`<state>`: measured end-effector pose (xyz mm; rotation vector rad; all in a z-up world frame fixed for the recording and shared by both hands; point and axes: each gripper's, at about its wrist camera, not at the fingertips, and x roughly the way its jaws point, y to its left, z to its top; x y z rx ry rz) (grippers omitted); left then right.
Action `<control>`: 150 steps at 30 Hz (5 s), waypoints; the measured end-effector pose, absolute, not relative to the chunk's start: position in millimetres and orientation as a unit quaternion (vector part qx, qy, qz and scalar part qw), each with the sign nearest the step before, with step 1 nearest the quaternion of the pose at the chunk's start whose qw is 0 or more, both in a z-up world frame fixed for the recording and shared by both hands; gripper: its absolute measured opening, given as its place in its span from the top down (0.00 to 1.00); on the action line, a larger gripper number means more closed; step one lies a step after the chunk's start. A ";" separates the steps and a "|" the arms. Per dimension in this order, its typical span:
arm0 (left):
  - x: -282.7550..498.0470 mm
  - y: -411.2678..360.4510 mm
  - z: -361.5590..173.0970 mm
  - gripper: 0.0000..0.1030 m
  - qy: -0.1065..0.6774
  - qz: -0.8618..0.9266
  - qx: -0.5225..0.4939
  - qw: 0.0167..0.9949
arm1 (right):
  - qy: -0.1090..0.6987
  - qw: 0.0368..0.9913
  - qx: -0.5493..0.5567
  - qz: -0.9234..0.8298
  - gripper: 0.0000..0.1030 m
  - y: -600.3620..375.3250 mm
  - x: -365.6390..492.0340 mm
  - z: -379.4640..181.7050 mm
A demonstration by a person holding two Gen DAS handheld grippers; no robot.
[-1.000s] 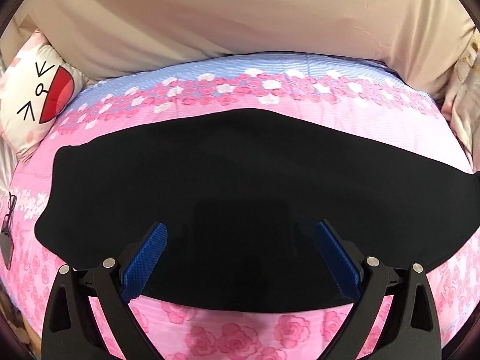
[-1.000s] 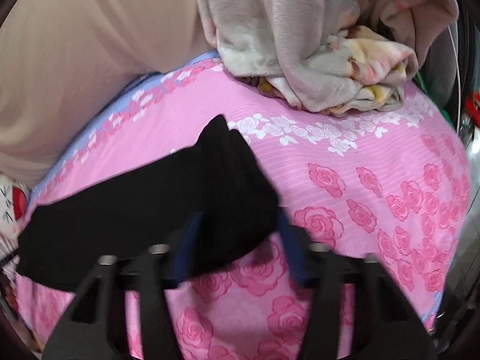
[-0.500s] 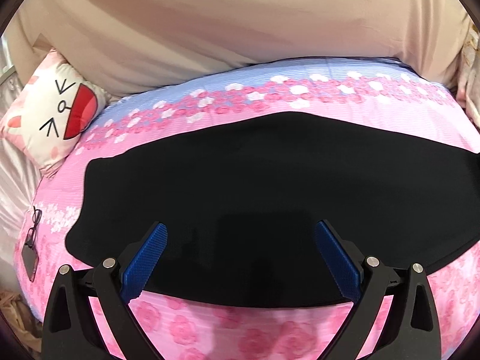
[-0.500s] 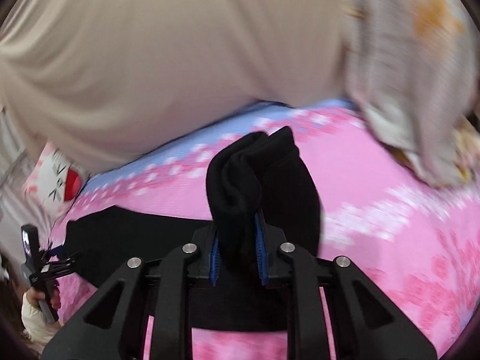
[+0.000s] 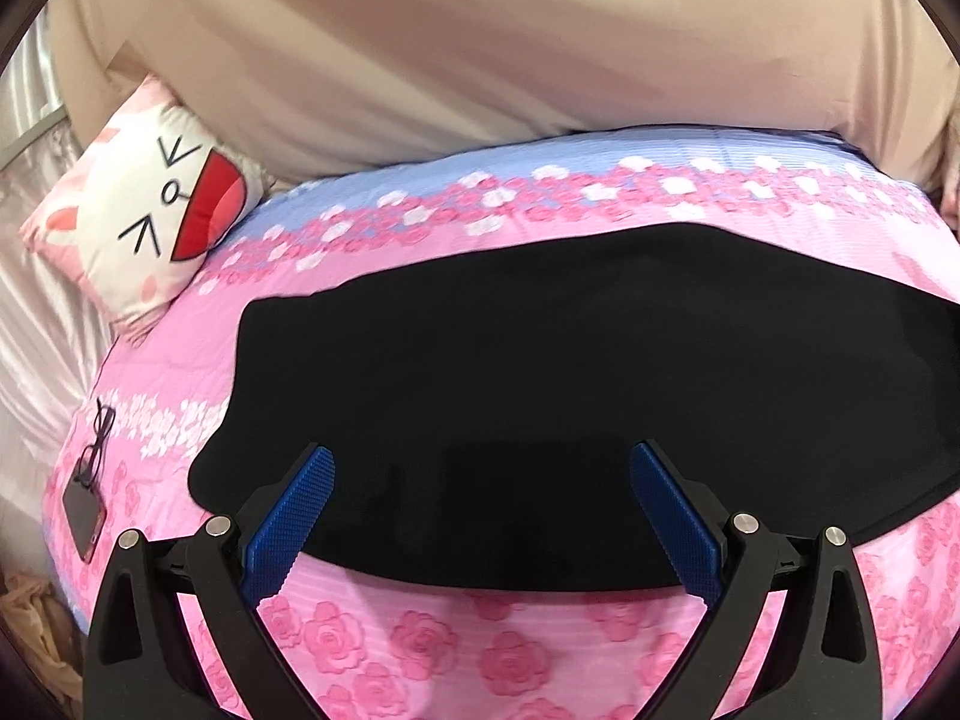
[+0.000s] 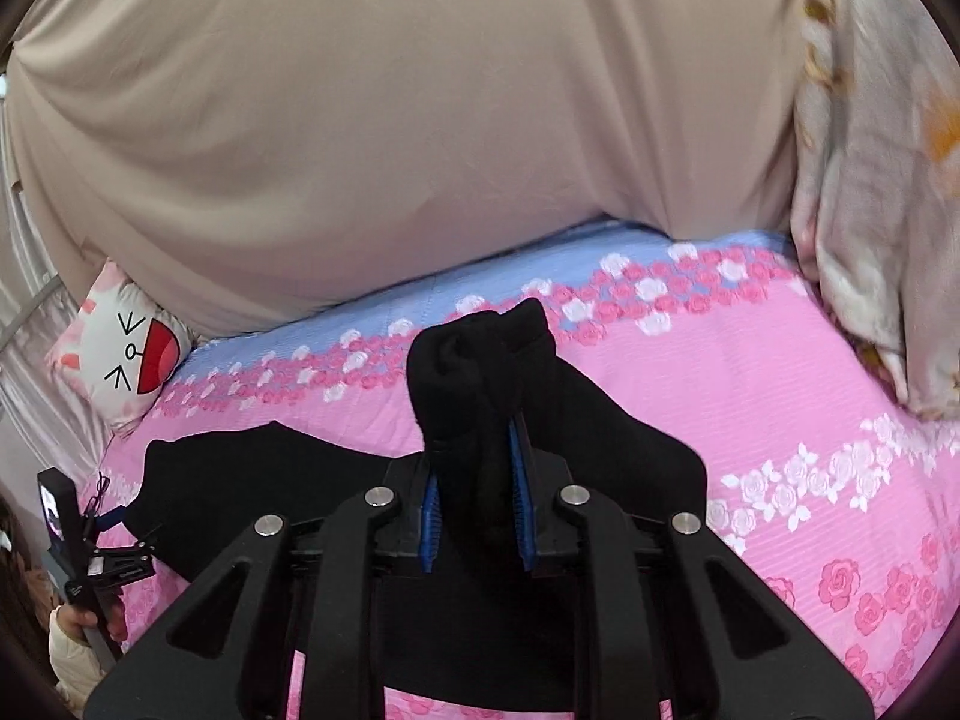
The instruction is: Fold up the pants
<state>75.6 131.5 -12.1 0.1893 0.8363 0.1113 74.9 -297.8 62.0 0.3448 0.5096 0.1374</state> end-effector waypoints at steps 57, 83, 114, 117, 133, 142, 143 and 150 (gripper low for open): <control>69.6 164.6 -17.2 0.05 0.416 0.040 0.050 0.907 | 0.384 0.892 -0.002 0.237 0.85 -8.1 212.1 -28.2; 132.2 17.5 -49.6 0.05 0.440 -0.018 0.122 0.889 | 0.367 0.921 0.109 0.068 0.85 -243.6 138.9 -62.6; 108.6 43.1 -42.4 0.05 0.433 -0.015 0.104 0.895 | 0.389 0.906 0.038 0.163 0.79 -121.0 102.8 -53.9; 102.9 60.5 -41.3 0.05 0.434 -0.016 0.094 0.896 | 0.384 0.911 0.022 0.150 0.79 -108.4 104.4 -53.7; 84.0 176.4 -34.9 0.05 0.432 0.066 0.014 0.899 | 0.382 0.902 -0.037 0.198 0.79 -4.8 147.2 -34.6; 65.6 262.3 -36.3 0.05 0.436 0.066 -0.147 0.885 | 0.383 0.902 -0.046 0.195 0.78 6.7 157.3 -32.4; 63.1 272.4 -36.4 0.05 0.435 0.070 -0.162 0.883 | 0.377 0.904 -0.042 0.197 0.78 5.7 154.5 -28.1; 63.5 311.7 -43.0 0.05 0.430 0.120 -0.177 0.877 | 0.380 0.901 -0.059 0.203 0.77 26.6 158.3 -31.5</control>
